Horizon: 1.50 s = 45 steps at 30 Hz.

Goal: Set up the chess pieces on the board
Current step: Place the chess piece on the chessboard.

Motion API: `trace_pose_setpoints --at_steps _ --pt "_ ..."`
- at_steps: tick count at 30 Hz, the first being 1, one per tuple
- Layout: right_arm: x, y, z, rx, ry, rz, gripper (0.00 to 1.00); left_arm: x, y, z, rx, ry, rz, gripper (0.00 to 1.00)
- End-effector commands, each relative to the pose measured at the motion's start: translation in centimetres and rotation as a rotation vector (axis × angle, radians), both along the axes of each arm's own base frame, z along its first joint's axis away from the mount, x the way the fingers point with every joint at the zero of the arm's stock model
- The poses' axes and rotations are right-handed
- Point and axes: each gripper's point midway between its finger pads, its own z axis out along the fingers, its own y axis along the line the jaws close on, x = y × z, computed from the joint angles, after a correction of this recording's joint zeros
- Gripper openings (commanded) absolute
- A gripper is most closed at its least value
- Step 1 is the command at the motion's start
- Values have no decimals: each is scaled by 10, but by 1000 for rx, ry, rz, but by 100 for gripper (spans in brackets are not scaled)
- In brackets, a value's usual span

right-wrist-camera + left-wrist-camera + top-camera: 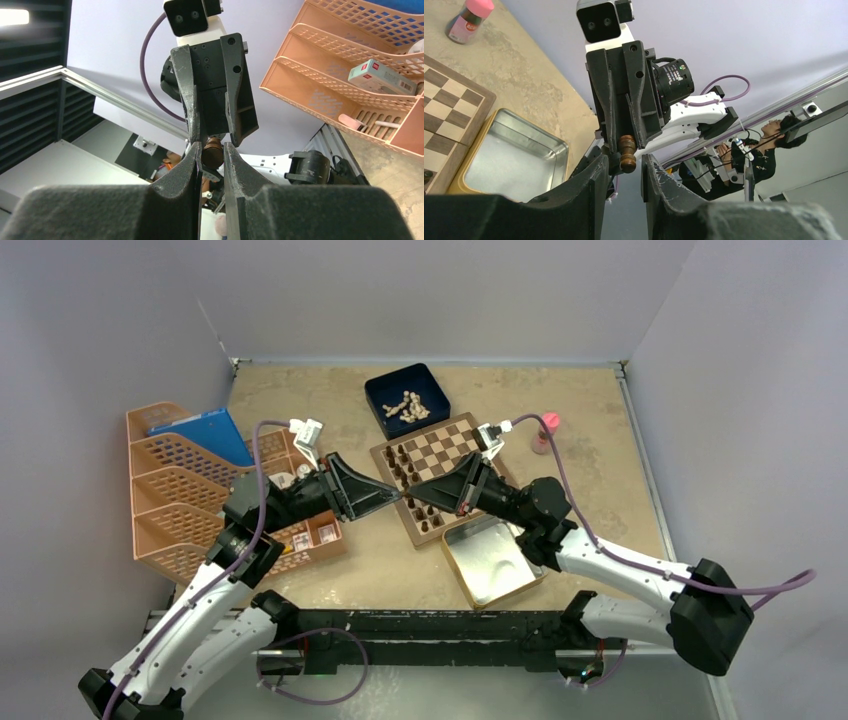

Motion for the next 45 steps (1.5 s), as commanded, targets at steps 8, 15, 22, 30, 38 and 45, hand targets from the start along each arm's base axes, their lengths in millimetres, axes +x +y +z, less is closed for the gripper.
trace_pose_setpoints --at_steps 8,15,22,30,38,45 --pt "-1 -5 28 95 -45 -16 7 -4 0 16 -16 -58 -24 25" --pt "2 -2 22 78 -30 -17 7 -5 -1 19 1 -88 -37 12" --pt "2 -2 10 49 -24 -24 11 1 2 16 43 -119 13 0" --pt "16 -17 -16 -118 -18 -188 60 21 14 -8 277 -167 116 0" --pt "23 -62 -21 -236 -39 -411 99 65 8 -53 644 -111 61 0" --pt "21 -98 -17 -322 -73 -542 99 119 0 -96 869 -22 49 0"
